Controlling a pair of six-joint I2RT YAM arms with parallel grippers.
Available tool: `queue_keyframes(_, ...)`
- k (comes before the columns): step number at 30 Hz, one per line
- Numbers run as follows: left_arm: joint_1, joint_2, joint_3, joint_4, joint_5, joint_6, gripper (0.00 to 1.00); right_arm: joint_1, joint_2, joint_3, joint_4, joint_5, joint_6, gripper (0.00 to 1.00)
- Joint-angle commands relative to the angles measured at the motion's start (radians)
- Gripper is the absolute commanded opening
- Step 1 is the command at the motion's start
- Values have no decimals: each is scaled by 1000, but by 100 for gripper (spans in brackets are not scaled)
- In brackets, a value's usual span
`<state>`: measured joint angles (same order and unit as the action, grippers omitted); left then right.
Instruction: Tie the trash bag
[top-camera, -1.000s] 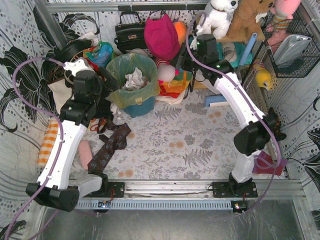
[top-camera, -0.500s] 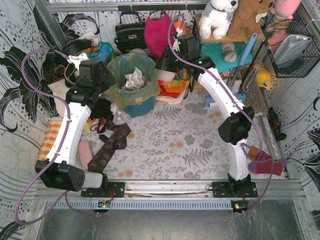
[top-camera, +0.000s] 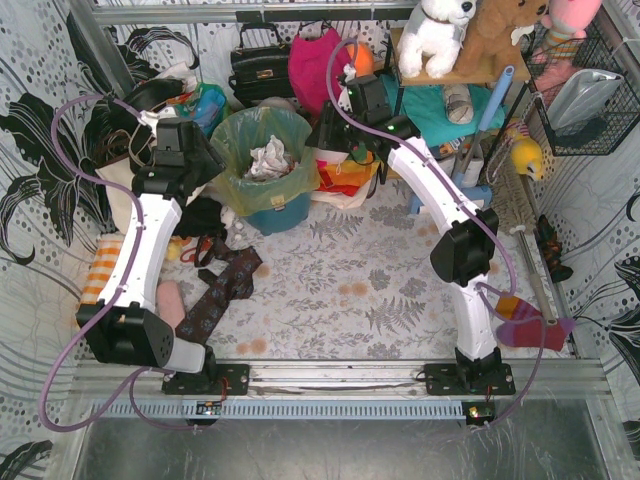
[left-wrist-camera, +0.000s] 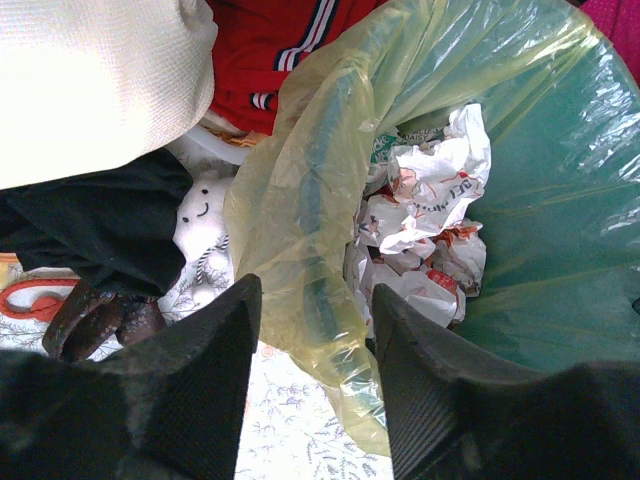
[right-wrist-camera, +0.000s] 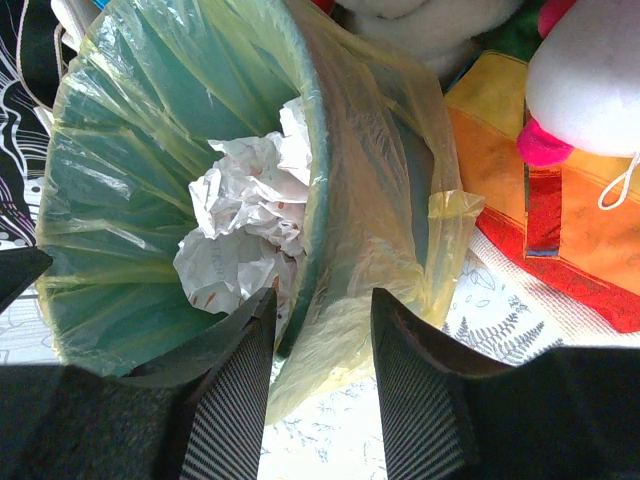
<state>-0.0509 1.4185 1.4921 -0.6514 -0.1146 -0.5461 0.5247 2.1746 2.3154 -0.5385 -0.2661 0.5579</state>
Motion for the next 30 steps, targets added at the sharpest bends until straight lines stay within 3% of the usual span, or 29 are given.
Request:
queue_keyframes(1,15,9,28,24,36,26,50,8,33,44,29,-13,11,42)
queue_keyframes(5,21,18,23,20,43,34,43,8,47,44,34,-15,17,40)
queue_keyframes(24,35,56,3,75,90,36,43,14,59,45,39,-18,30,34)
queue_keyframes(30,36,77,3,96,107,35,35,16,59,41,38,-21,30,34)
